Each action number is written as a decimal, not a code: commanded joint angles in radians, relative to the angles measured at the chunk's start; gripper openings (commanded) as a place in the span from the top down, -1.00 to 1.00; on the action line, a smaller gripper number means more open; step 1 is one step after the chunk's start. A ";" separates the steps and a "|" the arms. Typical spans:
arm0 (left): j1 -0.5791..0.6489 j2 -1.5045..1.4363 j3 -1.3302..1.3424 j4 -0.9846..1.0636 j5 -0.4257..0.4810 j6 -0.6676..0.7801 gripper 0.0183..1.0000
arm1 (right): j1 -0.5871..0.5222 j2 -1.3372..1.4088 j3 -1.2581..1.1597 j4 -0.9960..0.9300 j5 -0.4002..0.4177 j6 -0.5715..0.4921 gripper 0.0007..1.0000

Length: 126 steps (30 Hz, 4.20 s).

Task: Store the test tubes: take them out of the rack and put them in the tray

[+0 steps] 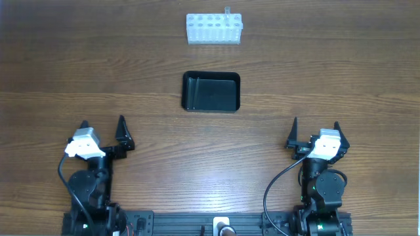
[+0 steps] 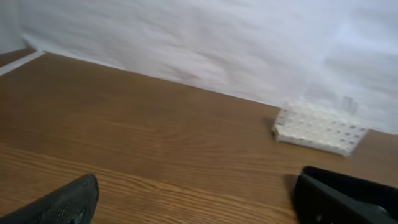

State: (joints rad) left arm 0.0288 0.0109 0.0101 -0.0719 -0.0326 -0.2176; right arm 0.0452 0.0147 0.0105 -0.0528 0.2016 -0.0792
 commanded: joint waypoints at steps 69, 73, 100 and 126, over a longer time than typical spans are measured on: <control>-0.017 -0.007 -0.004 -0.001 0.014 0.028 -1.00 | 0.049 0.927 1.106 -0.396 0.007 0.003 -0.98; -0.017 -0.007 -0.004 -0.001 0.014 0.028 -1.00 | 0.126 1.089 1.221 -0.385 0.010 0.003 -0.98; -0.017 -0.007 -0.004 -0.001 0.014 0.028 -1.00 | 0.382 2.082 1.899 -0.261 0.267 0.174 -0.98; -0.017 -0.007 -0.004 -0.001 0.014 0.028 -1.00 | 0.396 2.302 1.899 -0.181 0.301 0.319 -0.70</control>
State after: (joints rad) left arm 0.0170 0.0109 0.0101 -0.0715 -0.0319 -0.2016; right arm 0.4339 2.2940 1.8832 -0.2462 0.4824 0.2325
